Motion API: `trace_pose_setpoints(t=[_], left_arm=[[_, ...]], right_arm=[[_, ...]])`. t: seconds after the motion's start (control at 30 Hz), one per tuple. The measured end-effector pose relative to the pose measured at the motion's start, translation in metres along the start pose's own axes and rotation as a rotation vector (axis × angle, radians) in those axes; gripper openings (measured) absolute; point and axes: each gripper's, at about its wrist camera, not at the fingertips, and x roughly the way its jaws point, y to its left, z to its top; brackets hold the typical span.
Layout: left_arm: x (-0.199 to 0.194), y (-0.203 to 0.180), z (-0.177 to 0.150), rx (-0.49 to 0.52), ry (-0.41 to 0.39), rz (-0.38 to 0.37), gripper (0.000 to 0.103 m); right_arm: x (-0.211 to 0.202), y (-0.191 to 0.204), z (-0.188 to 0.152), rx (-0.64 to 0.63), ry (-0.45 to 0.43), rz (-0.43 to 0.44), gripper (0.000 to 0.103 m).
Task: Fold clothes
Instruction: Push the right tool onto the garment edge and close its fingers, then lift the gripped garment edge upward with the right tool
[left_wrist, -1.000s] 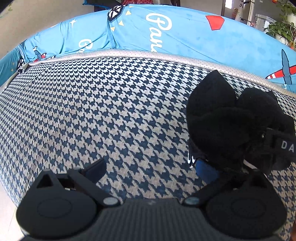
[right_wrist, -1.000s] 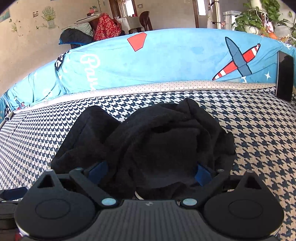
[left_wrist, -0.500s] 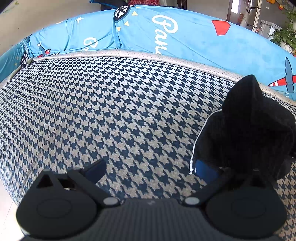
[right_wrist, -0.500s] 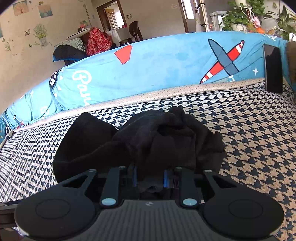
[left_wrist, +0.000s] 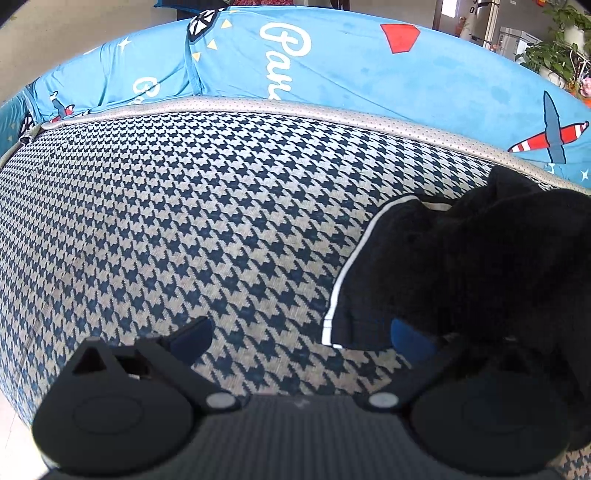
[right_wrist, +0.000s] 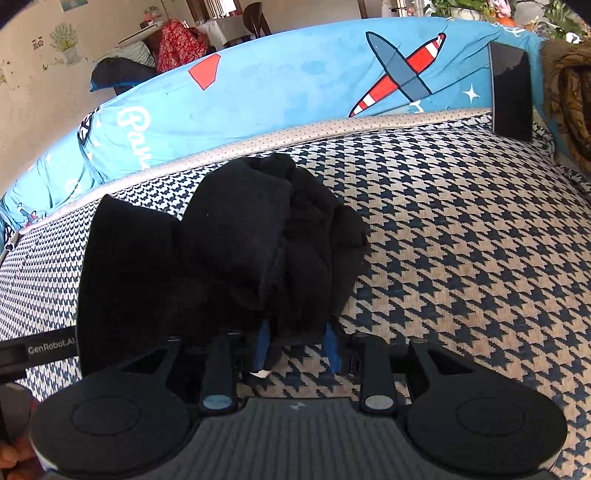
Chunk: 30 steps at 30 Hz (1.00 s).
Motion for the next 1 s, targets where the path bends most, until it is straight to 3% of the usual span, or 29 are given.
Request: trace_pose_setpoints(t=[0.2, 0.4, 0.6, 0.7, 0.77, 1.0], left_arm=[[0.008, -0.027, -0.007, 0.054, 0.008, -0.009, 0.103], [0.019, -0.026, -0.009, 0.045, 0.035, -0.038, 0.103], [0.019, -0.024, -0.013, 0.05, 0.04, -0.067, 0.103], [0.019, -0.023, -0.015, 0.052, 0.037, -0.077, 0.103], [0.017, -0.023, -0.015, 0.054, 0.036, -0.079, 0.103], [0.013, -0.016, -0.02, 0.041, 0.045, -0.097, 0.103]], right_arm=[[-0.023, -0.017, 0.003, 0.028, -0.091, 0.031, 0.034], [-0.039, -0.01, 0.01, 0.009, -0.18, 0.106, 0.035], [-0.039, 0.005, 0.018, 0.021, -0.201, 0.254, 0.038], [-0.036, 0.019, 0.018, -0.006, -0.211, 0.305, 0.054], [-0.034, 0.029, 0.017, -0.035, -0.213, 0.32, 0.061], [-0.015, 0.056, 0.012, -0.109, -0.162, 0.323, 0.062]])
